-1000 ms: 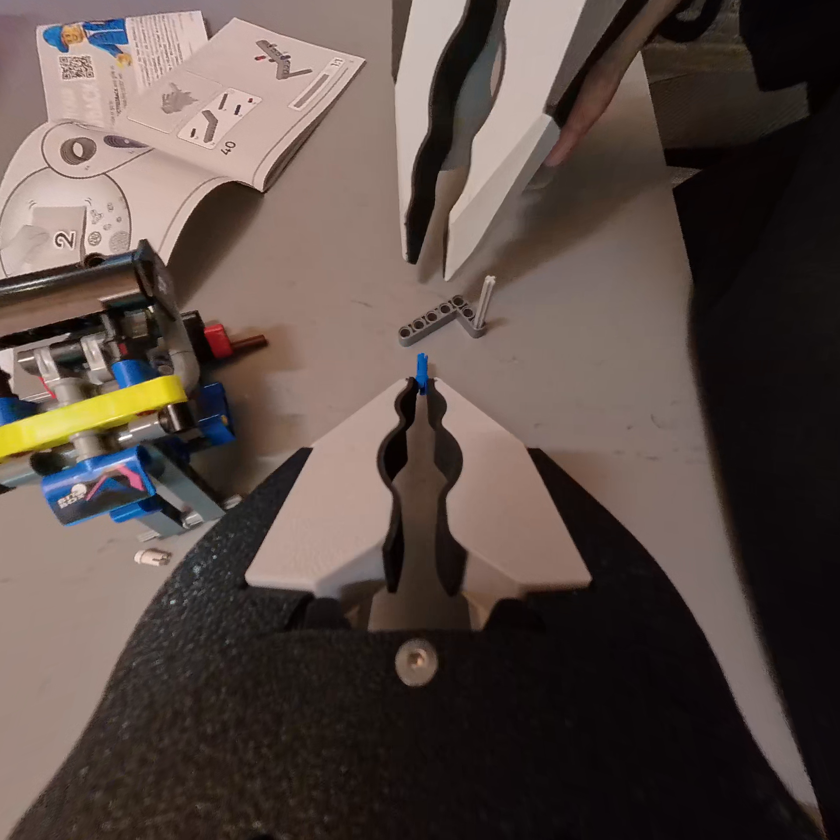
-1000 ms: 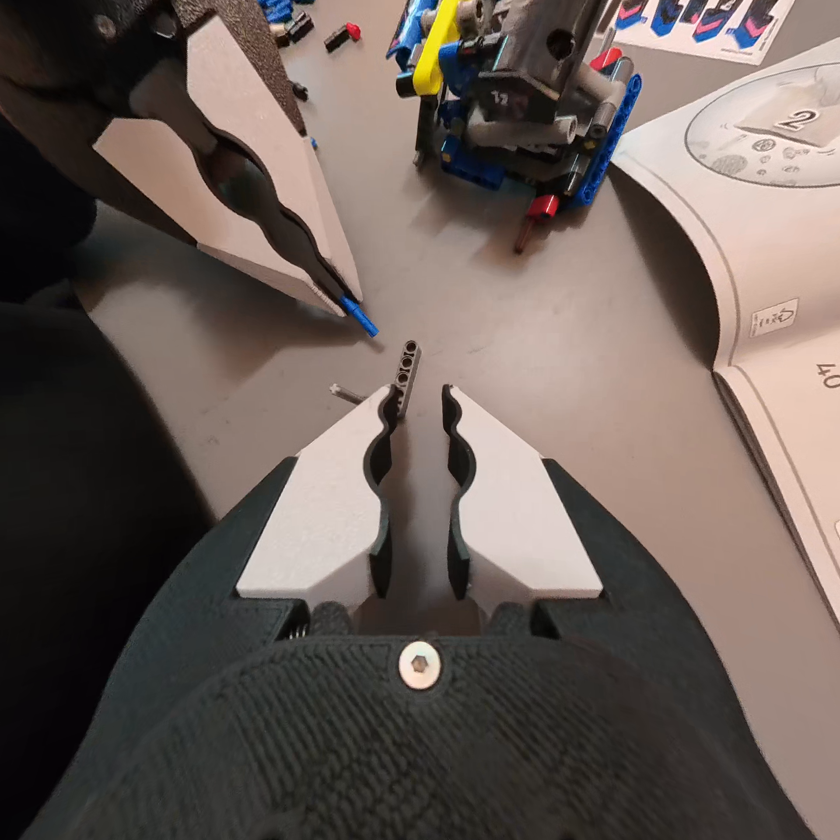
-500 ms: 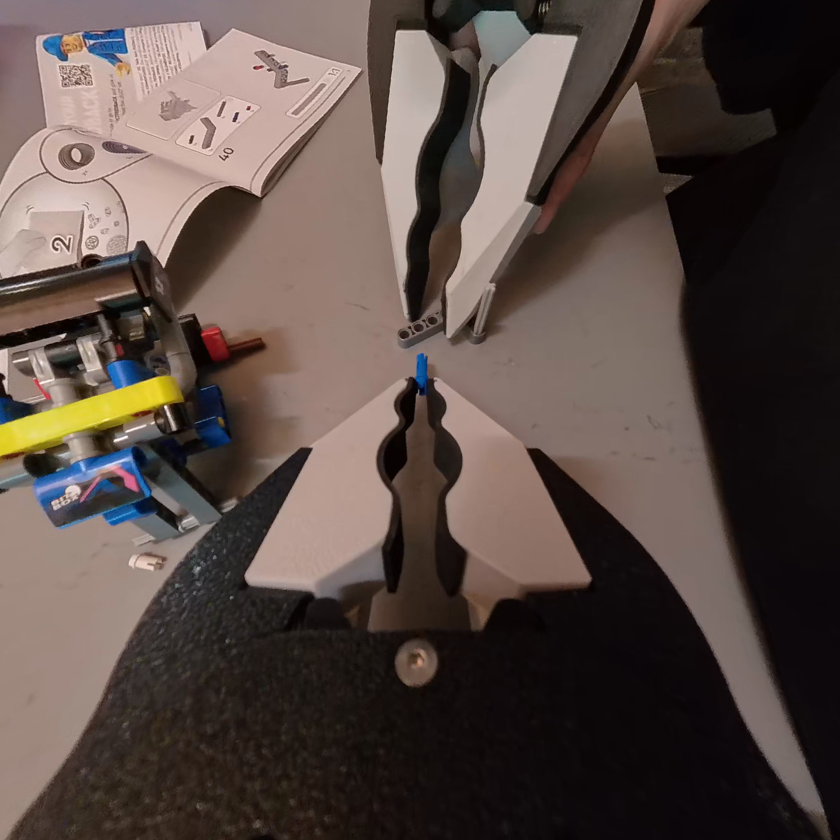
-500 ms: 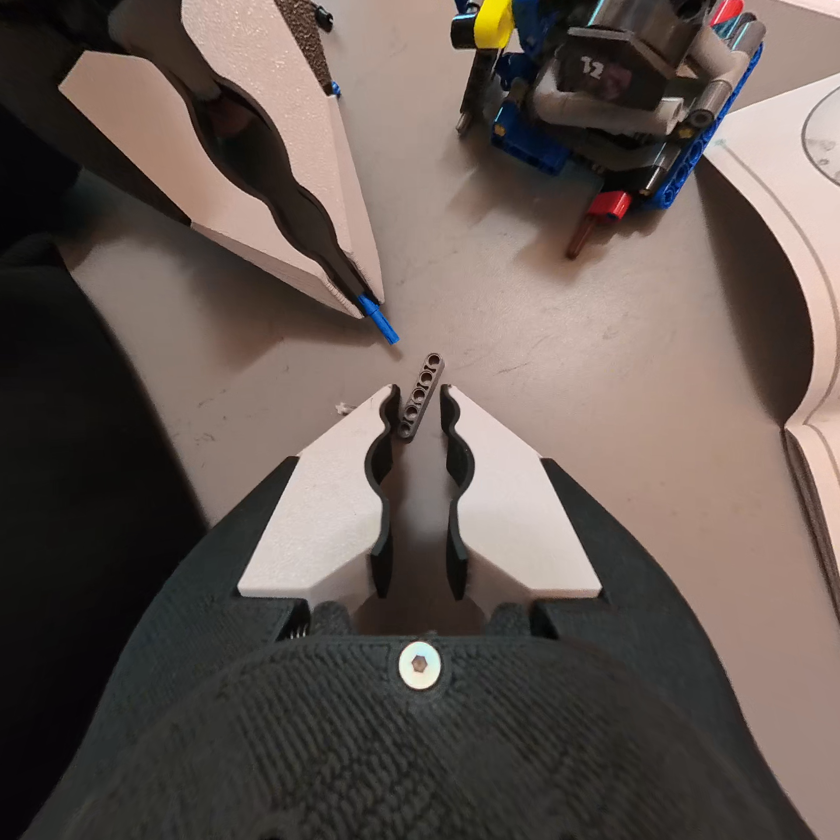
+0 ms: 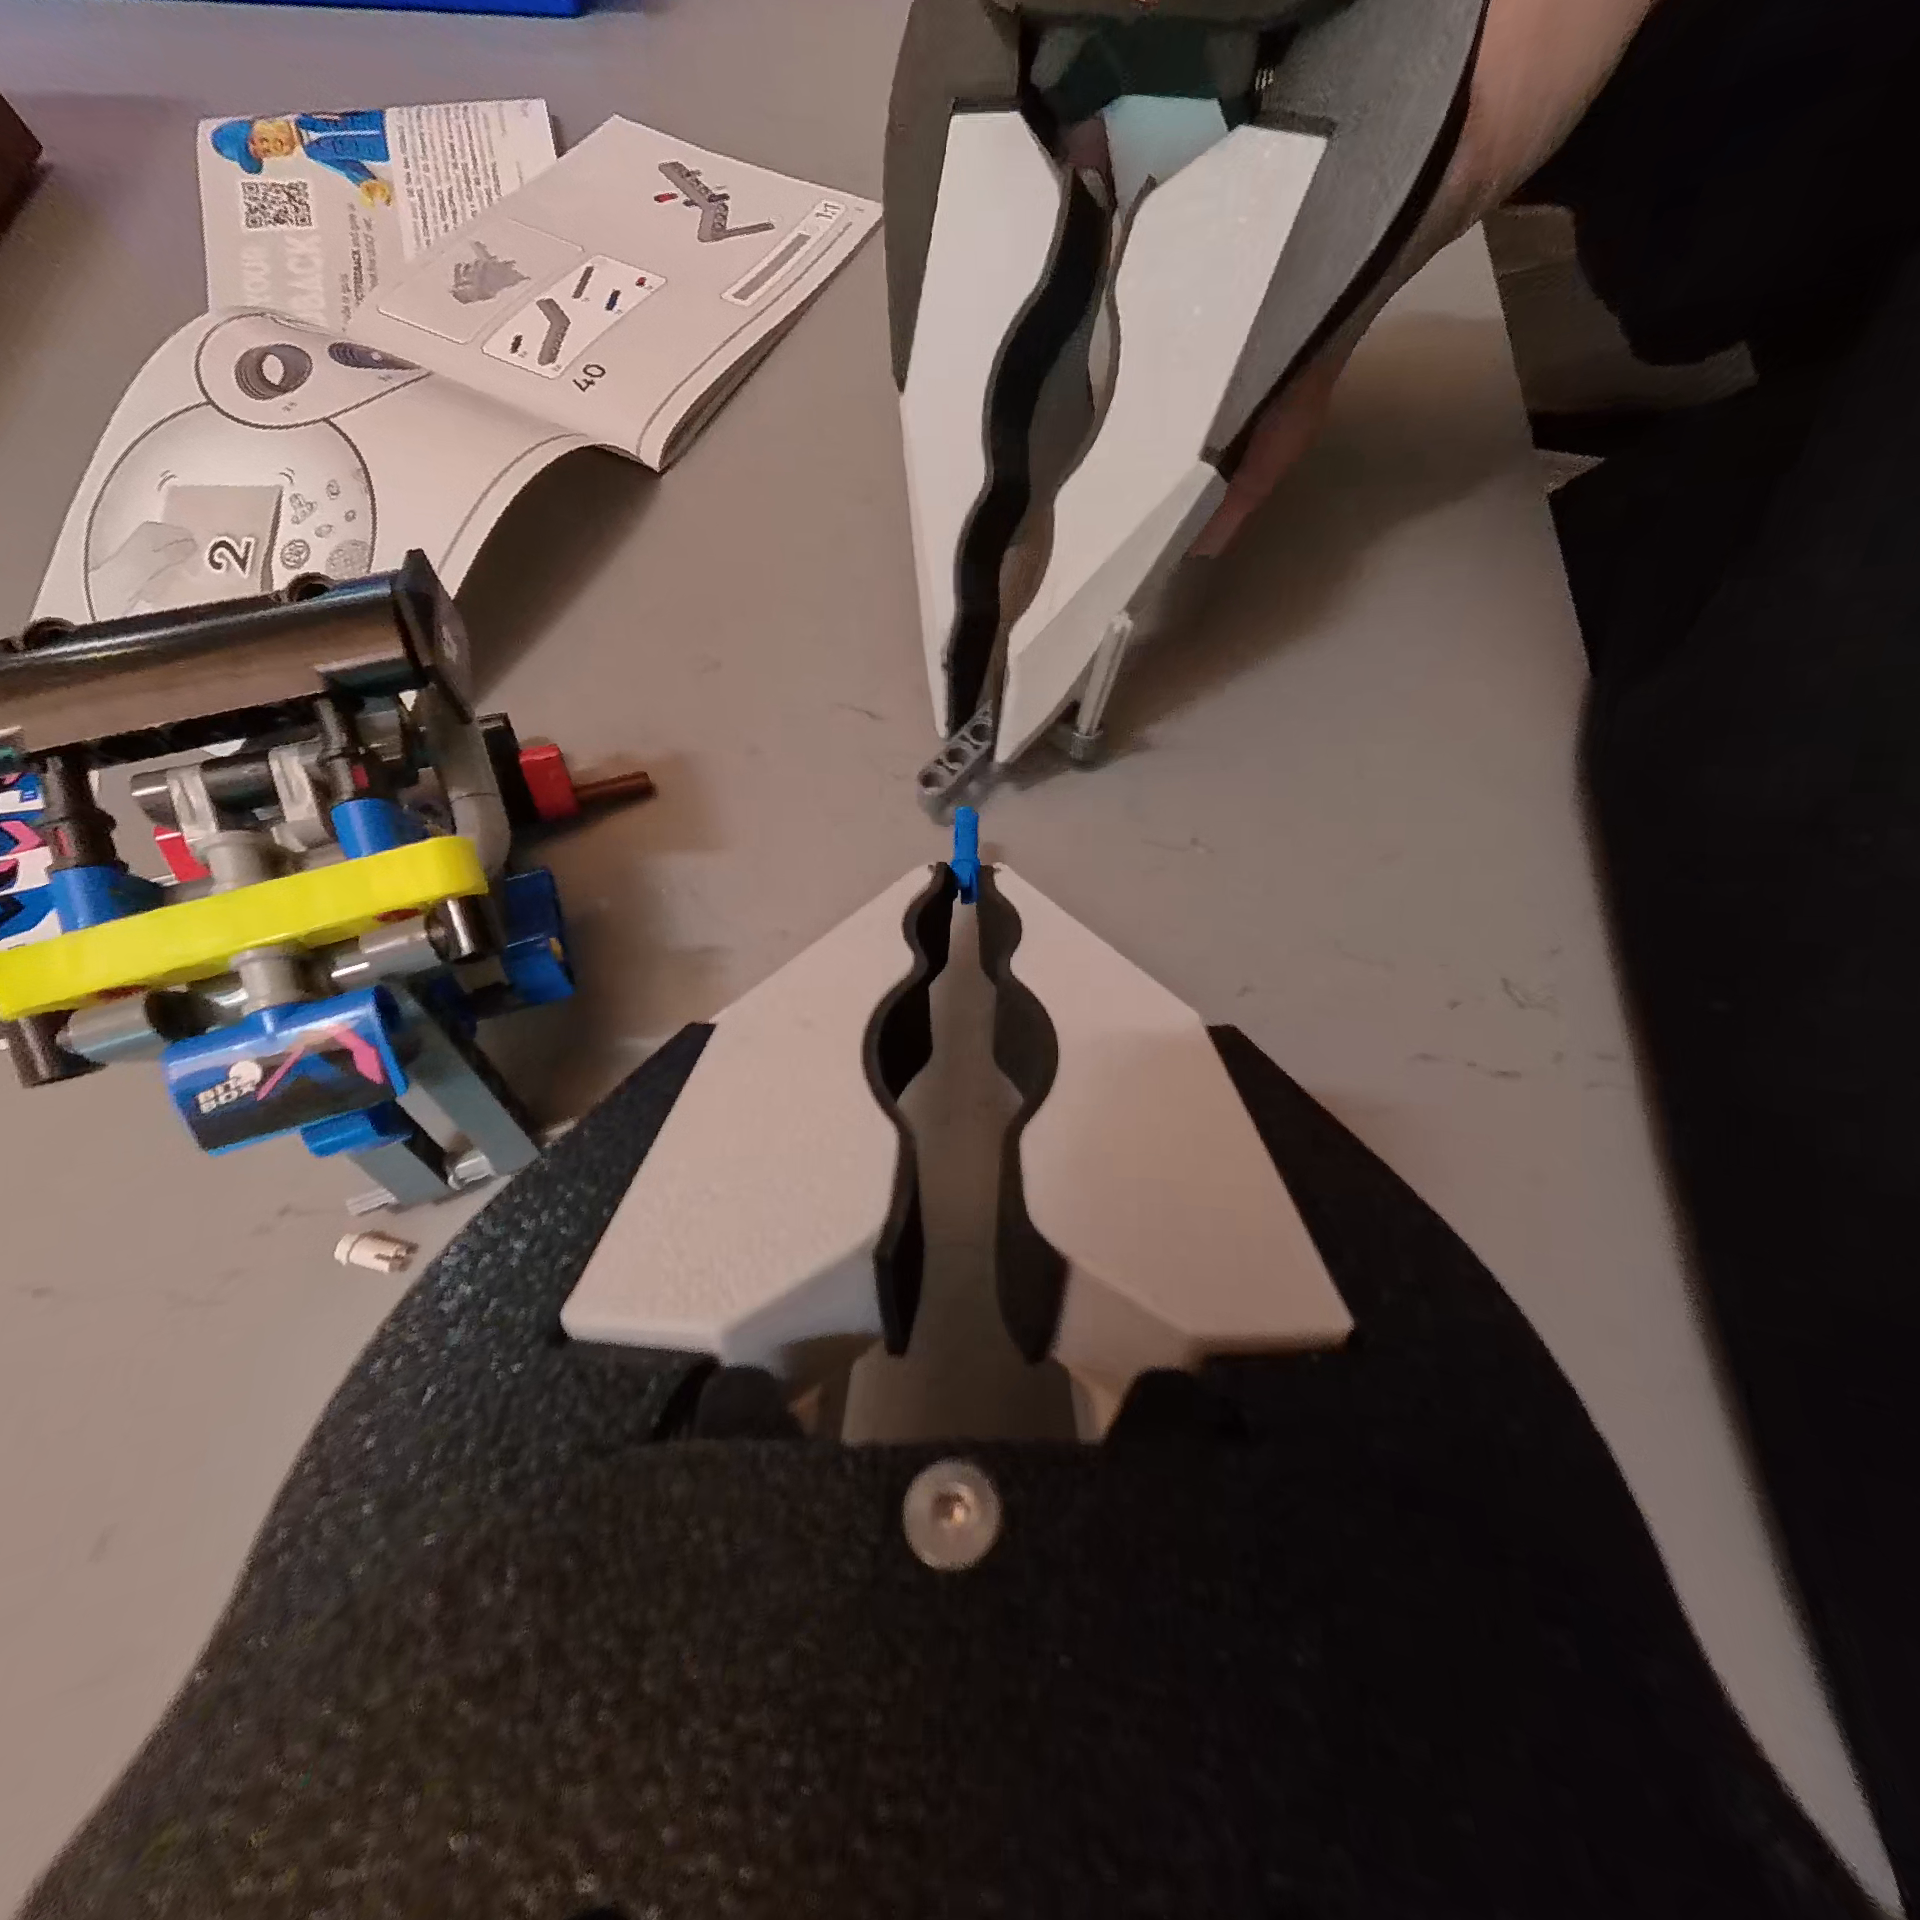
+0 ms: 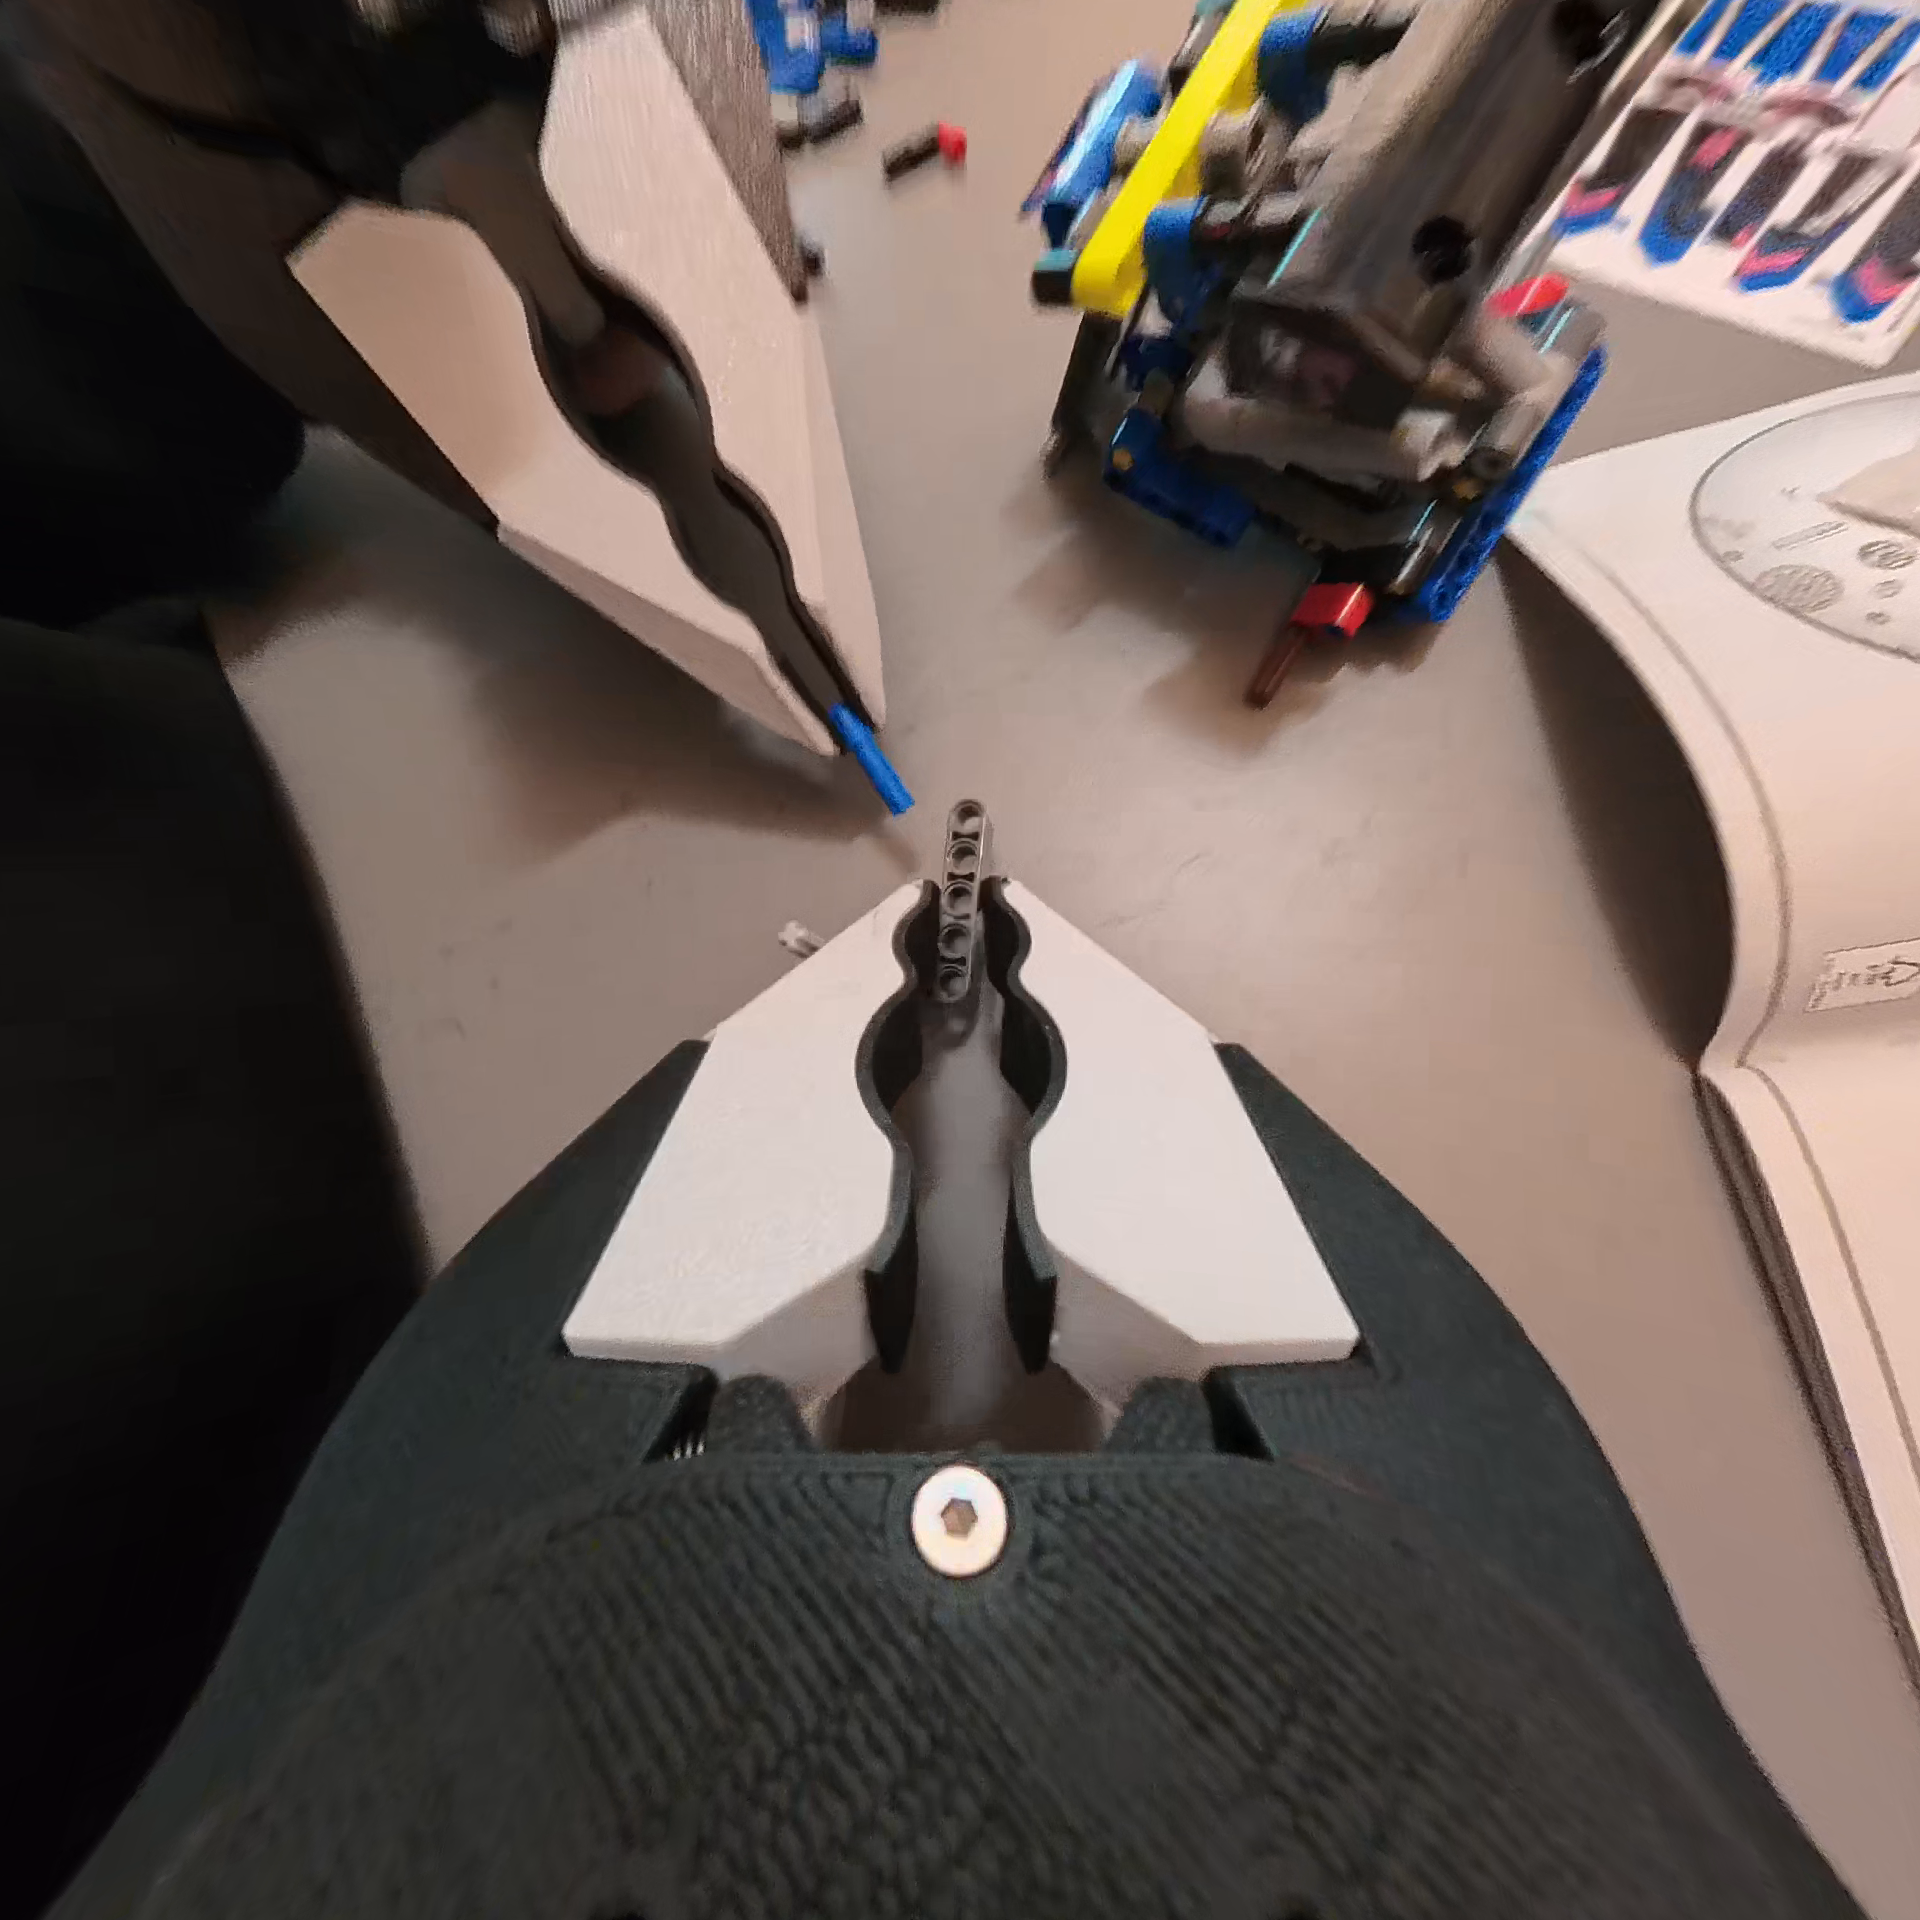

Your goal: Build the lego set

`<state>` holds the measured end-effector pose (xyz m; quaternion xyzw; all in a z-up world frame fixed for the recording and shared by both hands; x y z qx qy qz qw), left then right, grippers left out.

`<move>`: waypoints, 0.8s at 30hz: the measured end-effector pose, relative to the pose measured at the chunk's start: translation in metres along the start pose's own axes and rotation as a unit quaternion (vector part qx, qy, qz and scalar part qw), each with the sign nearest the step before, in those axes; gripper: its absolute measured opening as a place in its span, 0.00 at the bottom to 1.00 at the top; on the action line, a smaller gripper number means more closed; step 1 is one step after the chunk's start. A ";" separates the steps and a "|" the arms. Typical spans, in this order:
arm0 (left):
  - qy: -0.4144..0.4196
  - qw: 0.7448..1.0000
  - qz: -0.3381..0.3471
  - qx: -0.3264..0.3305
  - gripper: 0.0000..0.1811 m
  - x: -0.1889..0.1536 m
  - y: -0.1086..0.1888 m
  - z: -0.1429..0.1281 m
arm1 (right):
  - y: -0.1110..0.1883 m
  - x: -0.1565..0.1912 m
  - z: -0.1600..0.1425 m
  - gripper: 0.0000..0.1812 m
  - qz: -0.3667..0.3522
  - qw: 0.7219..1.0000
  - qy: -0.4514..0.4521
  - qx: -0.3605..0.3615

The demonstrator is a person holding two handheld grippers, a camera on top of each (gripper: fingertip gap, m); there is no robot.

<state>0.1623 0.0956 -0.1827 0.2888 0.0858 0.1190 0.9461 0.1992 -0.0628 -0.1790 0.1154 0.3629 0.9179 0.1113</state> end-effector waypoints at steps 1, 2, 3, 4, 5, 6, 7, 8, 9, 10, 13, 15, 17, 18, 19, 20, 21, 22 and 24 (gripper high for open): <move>0.001 1.000 0.000 -0.004 0.01 0.000 0.000 0.001 | 0.002 -0.002 0.002 0.04 0.002 1.000 -0.014 -0.026; 0.002 1.000 0.001 -0.010 0.01 0.000 0.001 0.001 | 0.005 -0.005 0.004 0.04 0.006 0.998 -0.032 -0.052; 0.003 1.000 0.003 -0.018 0.01 0.000 0.001 0.002 | 0.008 -0.007 0.005 0.04 0.013 0.996 -0.049 -0.075; 0.005 1.000 0.005 -0.026 0.01 0.000 0.002 0.003 | 0.010 -0.009 0.006 0.04 0.017 0.993 -0.064 -0.094; 0.006 0.999 0.005 -0.035 0.01 0.000 0.003 0.004 | 0.011 -0.012 0.005 0.04 0.016 0.991 -0.080 -0.105; 0.008 0.999 0.005 -0.040 0.01 0.000 0.004 0.005 | 0.012 -0.014 0.005 0.04 0.014 0.989 -0.095 -0.109; 0.010 0.999 0.006 -0.041 0.01 0.001 0.004 0.005 | 0.012 -0.015 0.004 0.04 0.011 0.989 -0.102 -0.111; 0.010 0.999 0.009 -0.038 0.01 0.001 0.004 0.004 | 0.013 -0.014 0.003 0.04 0.005 0.988 -0.106 -0.112; 0.008 0.999 0.012 -0.032 0.01 0.001 0.004 0.004 | 0.013 -0.013 0.002 0.04 -0.001 0.988 -0.106 -0.112; 0.005 1.000 0.014 -0.025 0.01 0.001 0.004 0.003 | 0.014 -0.011 0.002 0.04 -0.004 0.988 -0.100 -0.114; 0.003 1.000 0.014 -0.022 0.01 0.000 0.004 0.004 | 0.021 -0.008 -0.004 0.04 -0.019 0.987 -0.092 -0.128; 0.004 1.000 0.015 -0.027 0.01 0.000 0.004 0.004 | 0.031 -0.011 -0.010 0.04 -0.020 0.982 -0.106 -0.152; 0.006 0.999 0.014 -0.029 0.01 0.000 0.004 0.004 | 0.048 -0.019 -0.016 0.04 -0.044 0.970 -0.138 -0.195; 0.008 1.000 0.014 -0.027 0.01 0.001 0.004 0.003 | 0.057 -0.026 -0.022 0.04 -0.060 0.965 -0.160 -0.201; 0.008 1.000 0.014 -0.024 0.01 0.001 0.003 0.003 | 0.066 -0.033 -0.028 0.04 -0.085 0.959 -0.182 -0.201; 0.007 1.000 0.013 -0.023 0.01 0.001 0.002 0.002 | 0.075 -0.041 -0.035 0.04 -0.117 0.952 -0.199 -0.201; 0.007 1.000 0.012 -0.022 0.01 0.001 0.002 0.003 | 0.083 -0.048 -0.041 0.04 -0.151 0.944 -0.211 -0.203; 0.006 1.000 0.011 -0.022 0.01 0.002 0.001 0.003 | 0.089 -0.054 -0.047 0.04 -0.177 0.938 -0.218 -0.203; 0.005 1.000 0.008 -0.023 0.01 0.003 -0.001 0.005 | 0.094 -0.058 -0.052 0.04 -0.194 0.938 -0.211 -0.194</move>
Point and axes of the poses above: each gripper's, where its closed fingertips meet, y back along the fingers, z out of its top, x = y × z across the jaws, the point moved 9 cm from there along y, back along the fingers, and after that the axes turned 7 degrees about -z, right-handed, at the moved point
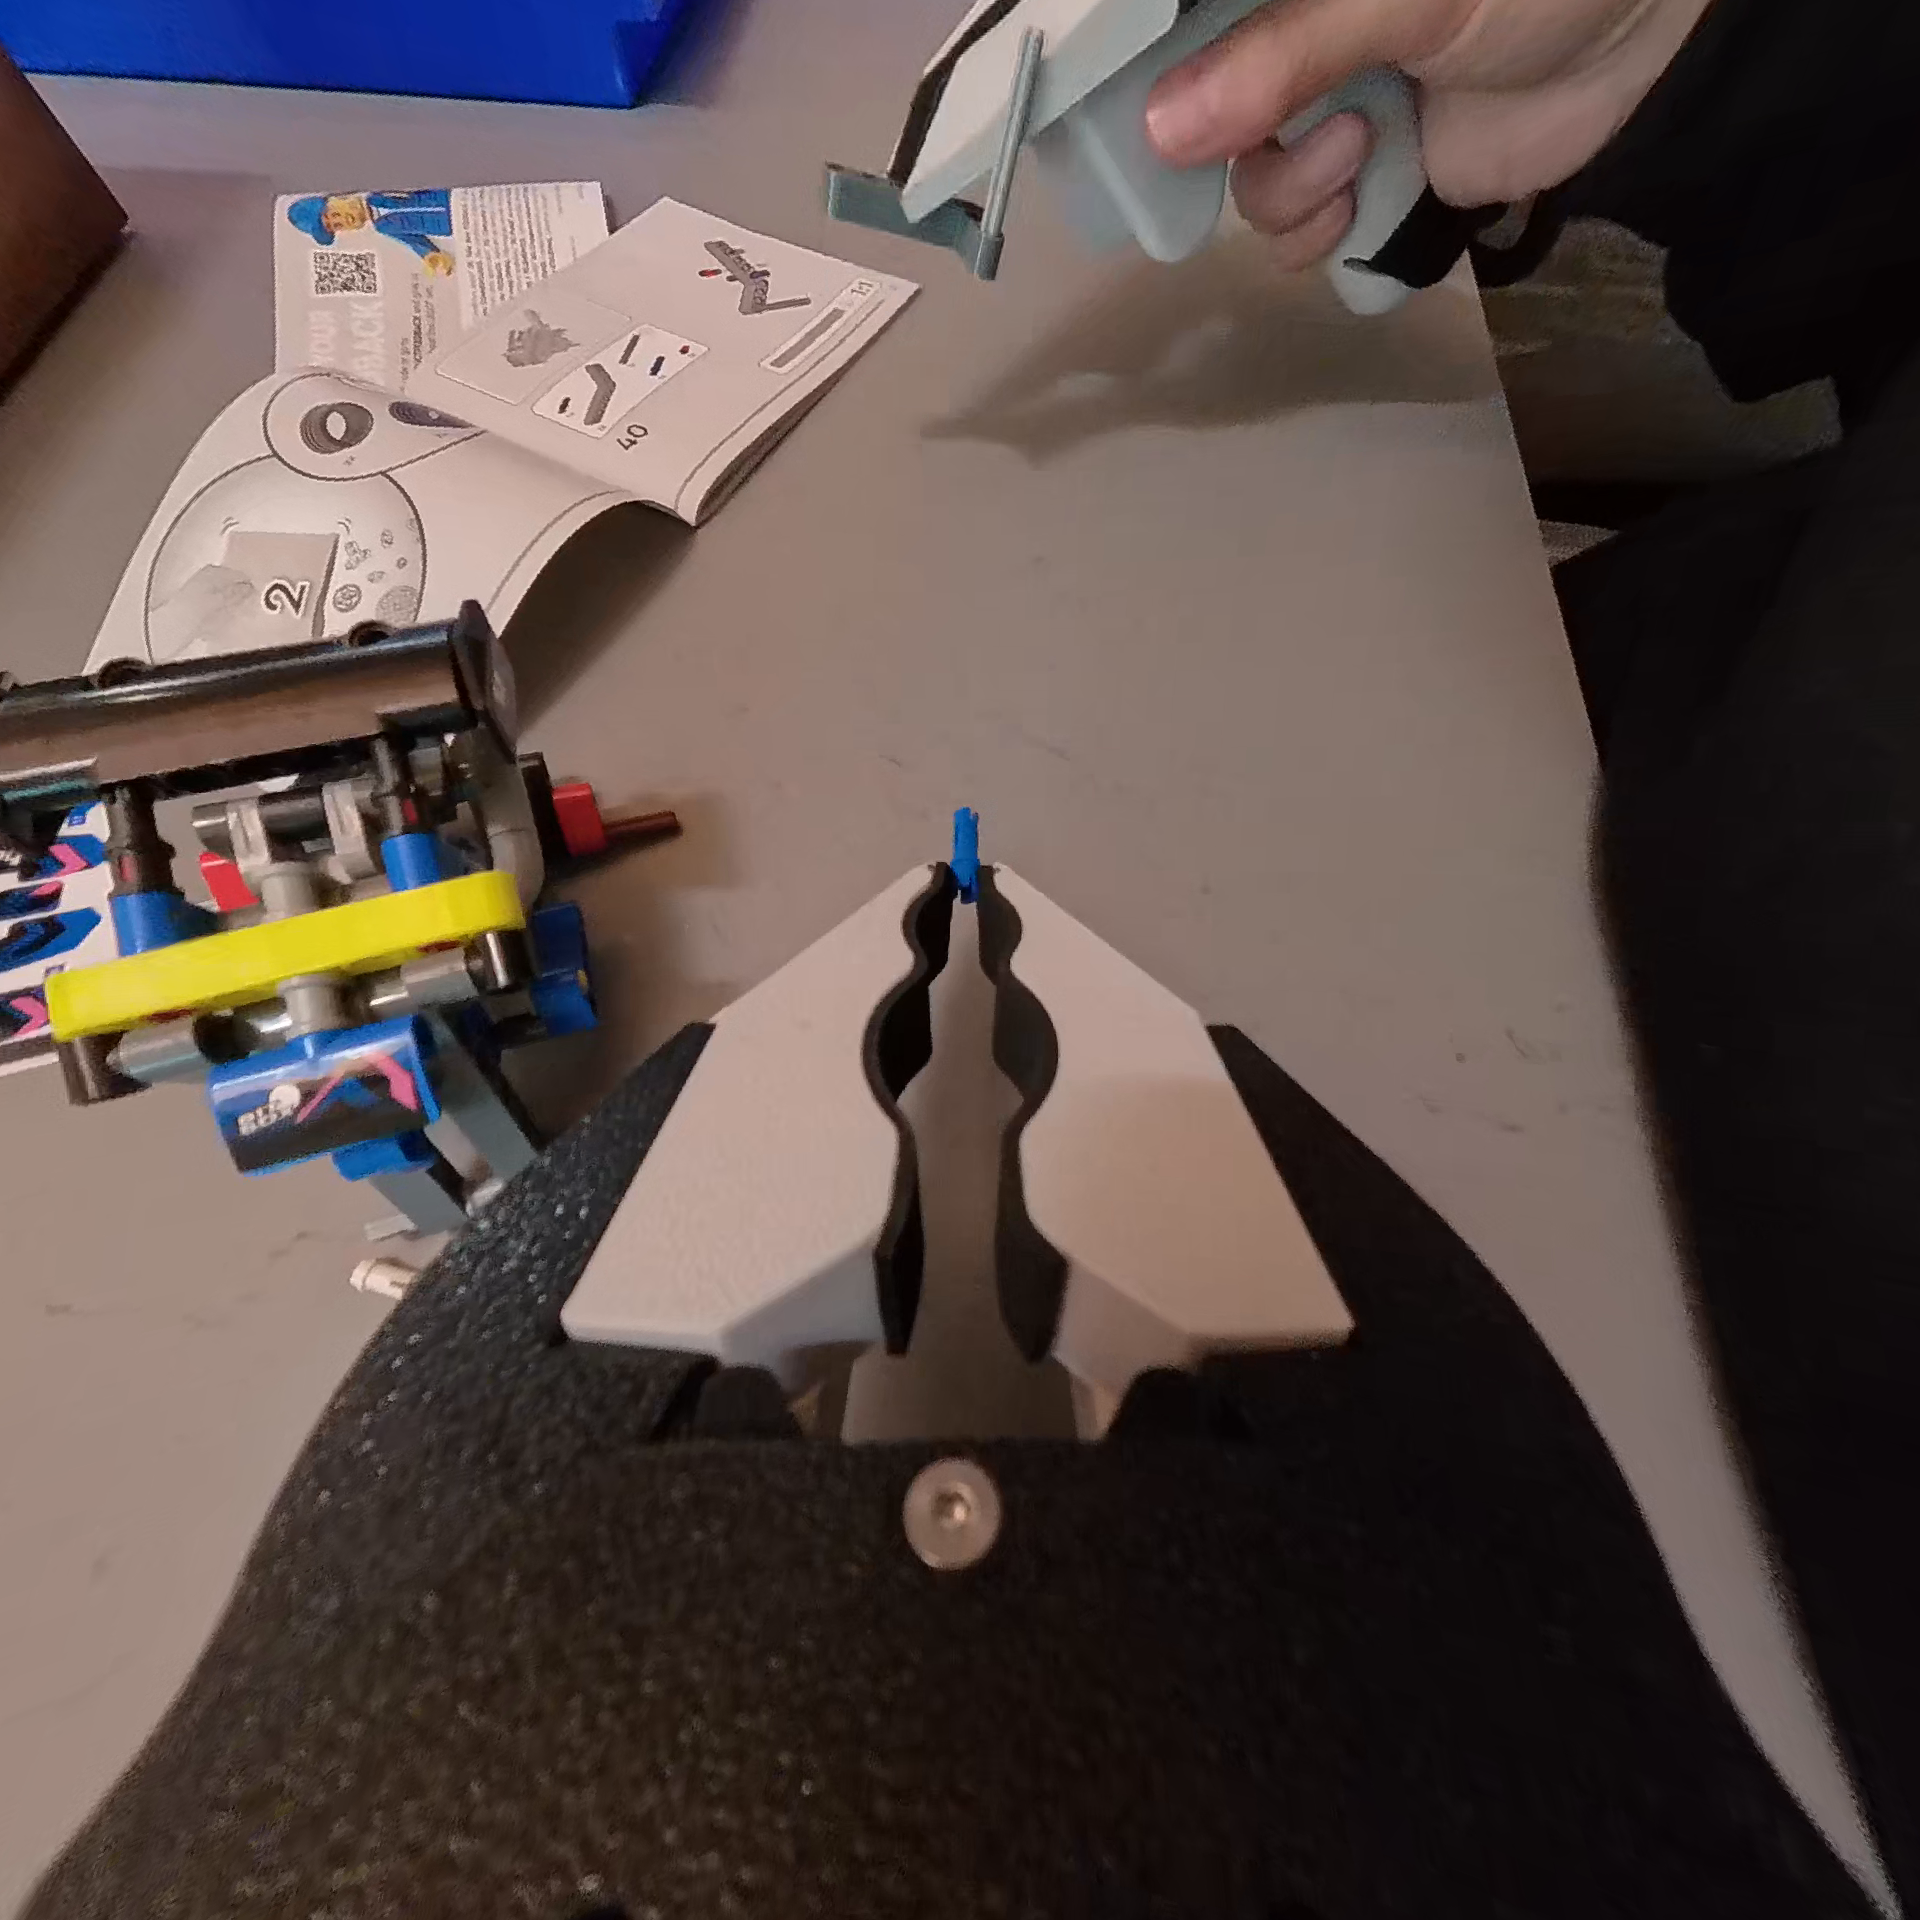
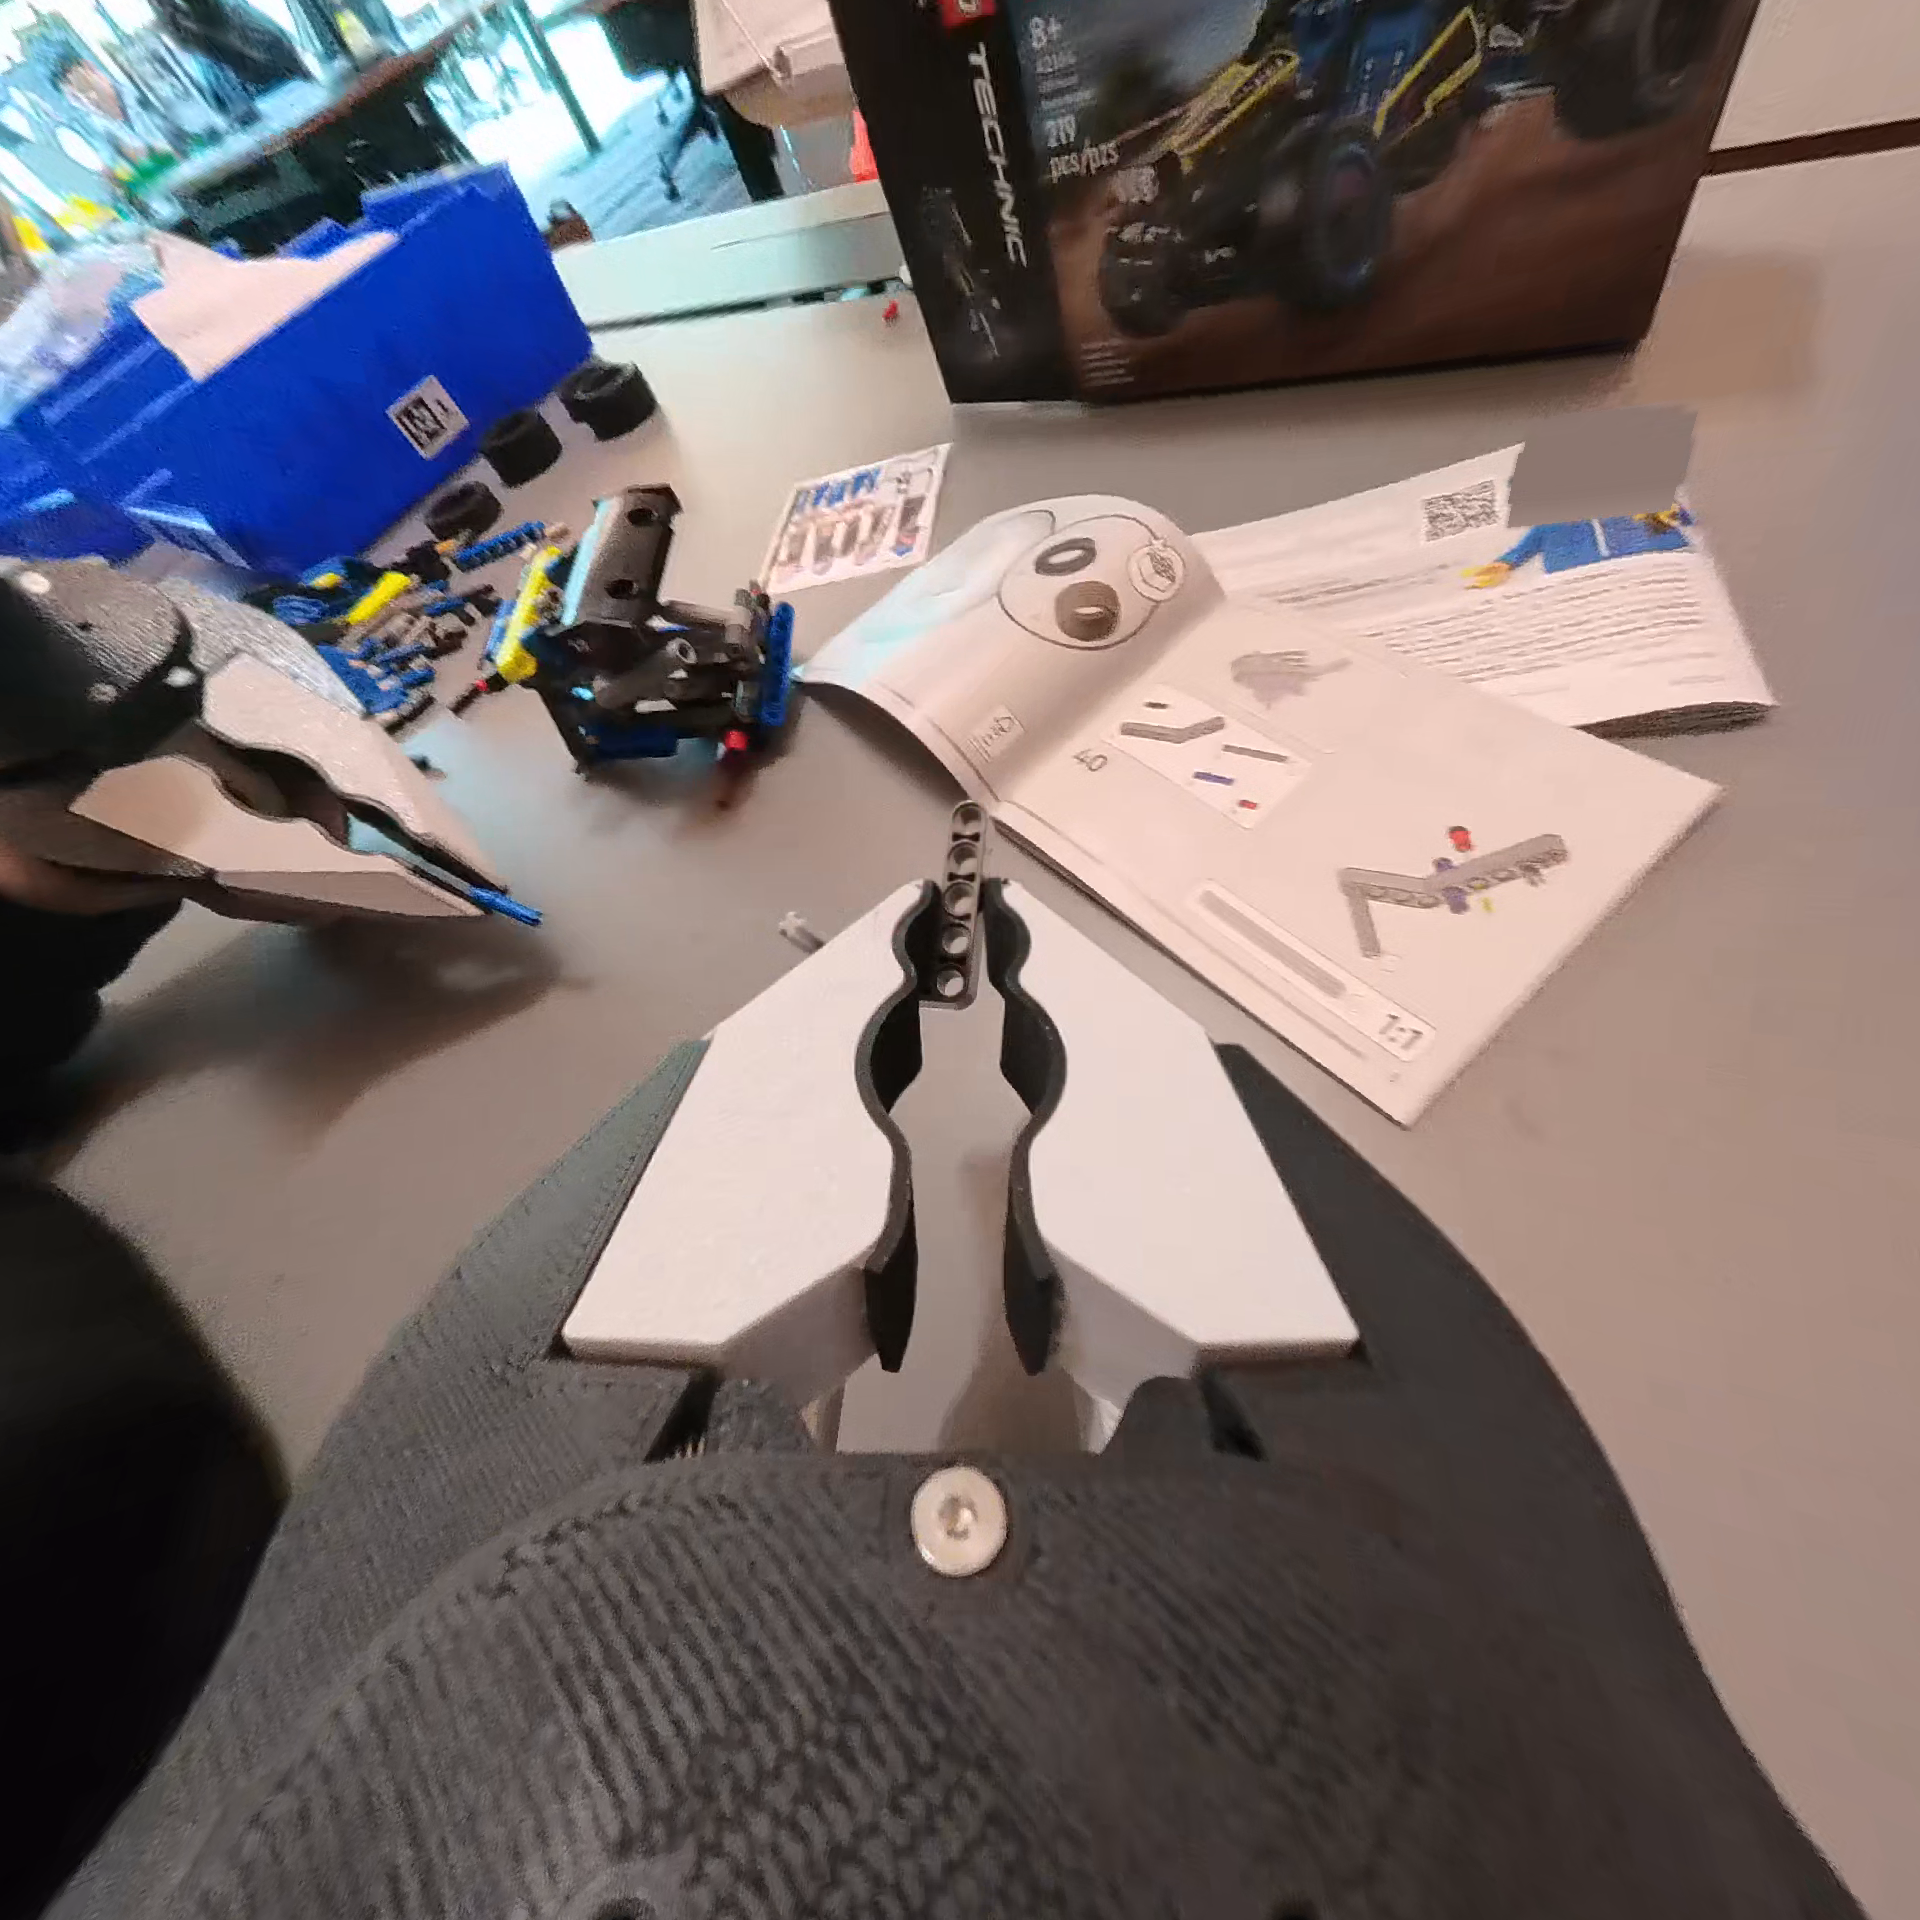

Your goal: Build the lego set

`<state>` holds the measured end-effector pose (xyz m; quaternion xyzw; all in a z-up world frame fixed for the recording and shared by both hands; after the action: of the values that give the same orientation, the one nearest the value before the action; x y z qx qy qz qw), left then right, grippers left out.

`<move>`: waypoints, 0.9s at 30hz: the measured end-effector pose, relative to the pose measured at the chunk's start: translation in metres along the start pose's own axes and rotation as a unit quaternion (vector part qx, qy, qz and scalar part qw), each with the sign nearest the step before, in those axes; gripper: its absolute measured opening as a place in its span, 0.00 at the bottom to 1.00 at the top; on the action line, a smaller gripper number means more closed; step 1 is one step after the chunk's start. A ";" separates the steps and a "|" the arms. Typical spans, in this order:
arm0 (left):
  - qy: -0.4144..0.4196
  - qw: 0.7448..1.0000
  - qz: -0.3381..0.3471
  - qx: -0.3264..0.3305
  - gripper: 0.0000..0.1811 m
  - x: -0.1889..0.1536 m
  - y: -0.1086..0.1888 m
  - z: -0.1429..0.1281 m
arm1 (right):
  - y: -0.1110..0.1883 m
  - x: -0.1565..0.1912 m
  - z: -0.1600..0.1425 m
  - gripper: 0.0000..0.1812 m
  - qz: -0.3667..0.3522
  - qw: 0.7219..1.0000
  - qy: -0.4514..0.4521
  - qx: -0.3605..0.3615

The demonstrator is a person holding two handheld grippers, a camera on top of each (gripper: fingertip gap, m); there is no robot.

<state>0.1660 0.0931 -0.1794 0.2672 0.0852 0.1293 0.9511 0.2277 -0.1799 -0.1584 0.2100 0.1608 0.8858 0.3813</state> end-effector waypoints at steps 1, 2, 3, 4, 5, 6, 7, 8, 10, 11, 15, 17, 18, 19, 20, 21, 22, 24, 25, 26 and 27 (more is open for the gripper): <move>-0.001 1.000 -0.002 -0.001 0.01 0.000 -0.001 0.001 | 0.000 -0.001 -0.001 0.04 -0.012 1.000 0.010 0.011; -0.001 1.000 -0.003 -0.001 0.01 0.000 -0.002 0.002 | 0.000 -0.002 -0.003 0.04 -0.027 0.999 0.026 0.022; -0.002 1.000 -0.004 0.000 0.01 0.000 -0.003 0.002 | -0.001 -0.002 -0.004 0.04 -0.040 0.998 0.043 0.033; -0.002 1.000 -0.004 0.001 0.01 0.000 -0.003 0.002 | -0.001 -0.002 -0.005 0.04 -0.048 0.997 0.056 0.038; -0.003 1.000 -0.004 0.000 0.01 -0.001 -0.003 0.002 | -0.002 0.000 -0.005 0.04 -0.043 0.997 0.060 0.034; -0.002 1.000 -0.004 -0.002 0.01 -0.001 -0.004 0.003 | -0.002 0.002 -0.004 0.04 -0.024 0.998 0.056 0.026; 0.000 1.000 -0.004 -0.005 0.01 -0.001 -0.003 0.003 | -0.003 0.006 -0.003 0.04 0.001 0.999 0.046 0.016; 0.001 1.000 -0.004 -0.009 0.01 -0.002 -0.003 0.003 | -0.004 0.008 -0.003 0.03 0.026 0.999 0.031 0.008; 0.006 1.000 -0.006 -0.022 0.01 -0.002 -0.002 0.005 | -0.008 0.013 -0.004 0.04 0.077 0.997 0.001 0.004; 0.009 0.999 -0.007 -0.032 0.01 -0.002 -0.001 0.006 | -0.010 0.015 -0.005 0.04 0.096 0.995 -0.011 0.000; 0.023 0.995 -0.022 -0.093 0.01 -0.002 0.002 0.014 | -0.015 0.028 -0.001 0.03 0.189 0.978 -0.082 -0.040; 0.033 0.991 -0.027 -0.124 0.01 -0.001 0.003 0.017 | -0.018 0.034 -0.001 0.03 0.239 0.962 -0.118 -0.063; 0.038 0.990 -0.028 -0.134 0.01 0.000 0.003 0.018 | -0.020 0.036 -0.001 0.03 0.257 0.955 -0.128 -0.070; 0.041 0.989 -0.029 -0.141 0.01 0.000 0.003 0.019 | -0.022 0.039 -0.003 0.03 0.270 0.951 -0.132 -0.074; 0.042 0.988 -0.029 -0.148 0.01 0.000 0.003 0.020 | -0.023 0.041 -0.004 0.03 0.281 0.947 -0.134 -0.074; 0.043 0.987 -0.028 -0.153 0.01 0.000 0.003 0.021 | -0.025 0.044 -0.005 0.03 0.291 0.944 -0.135 -0.075; 0.043 0.986 -0.028 -0.156 0.01 0.000 0.003 0.022 | -0.026 0.046 -0.006 0.03 0.303 0.940 -0.137 -0.077; 0.042 0.985 -0.031 -0.163 0.01 -0.001 0.003 0.023 | -0.027 0.050 -0.005 0.03 0.320 0.933 -0.142 -0.086; 0.043 0.985 -0.032 -0.167 0.01 -0.001 0.003 0.024 | -0.028 0.051 -0.005 0.03 0.324 0.931 -0.146 -0.089; 0.045 0.984 -0.033 -0.169 0.01 -0.001 0.003 0.025 | -0.029 0.052 -0.005 0.03 0.326 0.929 -0.148 -0.089; 0.046 0.984 -0.032 -0.169 0.01 -0.001 0.003 0.026 | -0.030 0.052 -0.005 0.03 0.327 0.929 -0.148 -0.090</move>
<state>0.1705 0.0825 -0.1564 0.0934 0.1137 0.1237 0.9814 0.2112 -0.1226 -0.1628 0.3450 -0.0552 0.9309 0.1070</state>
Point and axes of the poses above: each gripper's, where its closed fingertips meet, y back along the fingers, z out of its top, x = y × z across the jaws, the point moved 9 cm from there along y, back along the fingers, and after that the axes turned 7 degrees about -z, right-handed, at the moved point
